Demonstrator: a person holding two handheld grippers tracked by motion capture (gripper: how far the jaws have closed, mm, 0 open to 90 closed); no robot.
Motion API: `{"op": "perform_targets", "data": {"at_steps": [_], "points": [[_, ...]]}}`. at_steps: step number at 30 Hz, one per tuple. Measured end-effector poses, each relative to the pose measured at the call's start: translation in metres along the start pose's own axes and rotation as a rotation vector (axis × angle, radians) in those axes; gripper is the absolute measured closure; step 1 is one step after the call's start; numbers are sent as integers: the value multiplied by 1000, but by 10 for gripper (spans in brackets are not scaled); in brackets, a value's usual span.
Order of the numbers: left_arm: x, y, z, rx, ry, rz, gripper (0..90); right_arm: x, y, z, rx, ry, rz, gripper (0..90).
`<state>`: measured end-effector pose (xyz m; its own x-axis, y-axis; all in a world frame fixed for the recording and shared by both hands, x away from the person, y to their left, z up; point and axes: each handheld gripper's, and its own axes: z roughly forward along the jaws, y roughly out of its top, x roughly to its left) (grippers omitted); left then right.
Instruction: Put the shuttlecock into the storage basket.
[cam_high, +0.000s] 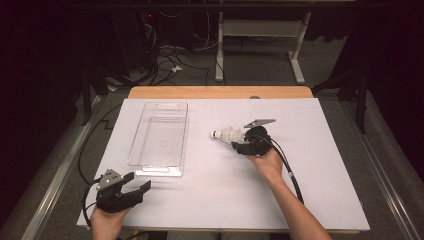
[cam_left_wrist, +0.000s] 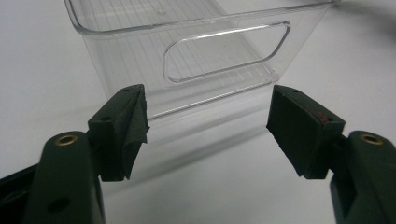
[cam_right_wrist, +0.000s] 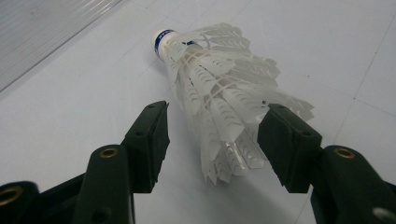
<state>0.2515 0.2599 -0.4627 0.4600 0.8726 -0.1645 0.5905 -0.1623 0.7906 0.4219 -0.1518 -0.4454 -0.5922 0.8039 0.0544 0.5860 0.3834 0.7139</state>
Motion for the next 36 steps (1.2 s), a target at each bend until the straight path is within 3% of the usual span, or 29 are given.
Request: {"op": "perform_targets", "data": {"at_steps": [16,29,36], "points": [[-3,1,0,2,-4,22,297,-1,1,8,-22,-4,12,426],[-4,1,-1,3,-1,28,297,5,6,20,1,2,-1,448],[-4,1,-1,1,1,31,298,5,8,27,29,-2,17,501]]}}
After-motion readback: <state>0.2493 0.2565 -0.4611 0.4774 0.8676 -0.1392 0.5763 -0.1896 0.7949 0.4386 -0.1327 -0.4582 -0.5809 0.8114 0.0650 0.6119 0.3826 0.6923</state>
